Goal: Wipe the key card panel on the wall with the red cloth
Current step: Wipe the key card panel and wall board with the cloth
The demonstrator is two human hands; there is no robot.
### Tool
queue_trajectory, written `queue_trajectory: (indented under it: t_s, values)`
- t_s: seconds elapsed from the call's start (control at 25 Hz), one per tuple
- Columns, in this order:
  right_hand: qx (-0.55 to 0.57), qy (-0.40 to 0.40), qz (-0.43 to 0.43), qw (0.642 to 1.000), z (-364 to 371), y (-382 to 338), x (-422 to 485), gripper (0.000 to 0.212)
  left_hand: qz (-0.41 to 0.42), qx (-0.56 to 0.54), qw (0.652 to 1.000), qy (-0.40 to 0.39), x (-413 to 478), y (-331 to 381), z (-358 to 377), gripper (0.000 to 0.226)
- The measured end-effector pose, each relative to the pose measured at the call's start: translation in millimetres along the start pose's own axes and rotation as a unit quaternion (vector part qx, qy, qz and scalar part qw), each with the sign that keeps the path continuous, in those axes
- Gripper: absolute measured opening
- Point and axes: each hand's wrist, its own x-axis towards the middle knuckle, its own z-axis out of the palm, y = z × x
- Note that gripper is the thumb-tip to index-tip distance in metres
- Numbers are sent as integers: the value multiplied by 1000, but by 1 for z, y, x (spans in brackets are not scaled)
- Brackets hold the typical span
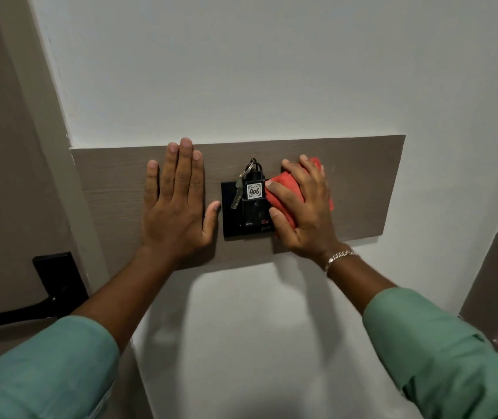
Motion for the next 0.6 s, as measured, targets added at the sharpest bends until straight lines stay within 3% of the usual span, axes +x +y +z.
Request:
queue_trajectory:
  t_s: [0.12, 0.24, 0.36, 0.48, 0.52, 0.6]
  values:
    - [-14, -6, -9, 1000, 3, 9, 3, 40, 3, 0, 1000, 0, 0, 0, -1, 80]
    - [5, 82, 157, 984, 21, -17, -19, 48, 4, -1, 1000, 5, 0, -1, 0, 80]
    - [43, 182, 358, 915, 51, -62, -34, 57, 3, 2, 1000, 10, 0, 0, 2, 79]
    - [102, 253, 493, 826, 77, -100, -24, 61, -4, -9, 1000, 13, -1, 0, 4, 80]
    - [115, 257, 505, 816, 81, -107, -24, 63, -6, -13, 1000, 13, -1, 0, 4, 80]
    - [110, 235, 473, 842, 82, -110, -33, 64, -3, -9, 1000, 16, -2, -1, 4, 80]
